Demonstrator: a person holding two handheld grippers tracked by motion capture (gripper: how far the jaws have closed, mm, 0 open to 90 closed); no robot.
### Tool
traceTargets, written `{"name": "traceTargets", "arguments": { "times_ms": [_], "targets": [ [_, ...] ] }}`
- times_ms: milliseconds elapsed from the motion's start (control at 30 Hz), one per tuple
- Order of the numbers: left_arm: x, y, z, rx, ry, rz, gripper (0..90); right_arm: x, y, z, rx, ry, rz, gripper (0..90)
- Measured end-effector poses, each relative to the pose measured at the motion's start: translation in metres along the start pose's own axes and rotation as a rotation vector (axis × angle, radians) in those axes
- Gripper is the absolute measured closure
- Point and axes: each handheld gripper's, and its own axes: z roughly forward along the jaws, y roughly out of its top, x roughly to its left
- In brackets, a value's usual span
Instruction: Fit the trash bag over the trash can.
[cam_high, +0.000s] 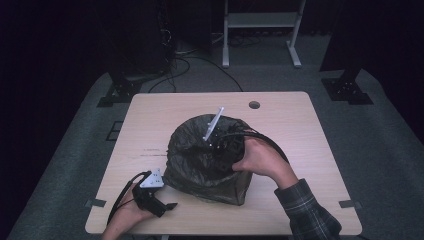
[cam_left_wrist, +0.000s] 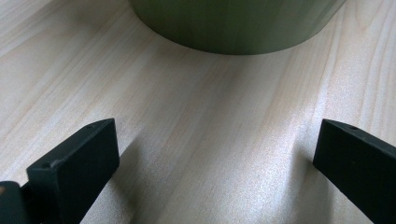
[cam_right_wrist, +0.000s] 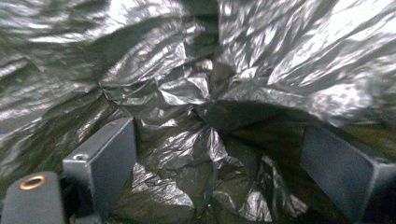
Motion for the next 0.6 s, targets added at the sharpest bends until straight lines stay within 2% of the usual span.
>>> {"name": "traceTargets", "arguments": {
  "times_ms": [67, 167, 300, 467, 533, 600],
  "targets": [
    [0.0, -0.001, 0.0, -0.005, -0.001, 0.002, 0.0, 0.0, 0.002, 0.002, 0.026, -0.004, -0.001, 9.8],
    [0.0, -0.001, 0.0, -0.007, -0.003, 0.004, 0.0, 0.0, 0.0, 0.0, -0.013, -0.003, -0.011, 9.7],
    [0.0, -0.001, 0.0, -0.007, -0.004, 0.005, 0.0, 0.001, -0.001, -0.012, -0.092, -0.016, -0.007, 9.8],
    [0.0, -0.001, 0.0, -0.007, -0.004, 0.005, 0.0, 0.004, 0.007, -0.037, -0.269, -0.037, -0.02, 9.8],
    [0.0, -0.001, 0.0, -0.007, -0.004, 0.005, 0.0, 0.005, 0.014, -0.042, -0.32, -0.051, -0.013, 9.8],
    [0.0, -0.001, 0.0, -0.006, -0.003, 0.005, 0.0, 0.005, 0.02, -0.043, -0.331, -0.06, -0.012, 9.7]
  ]
}}
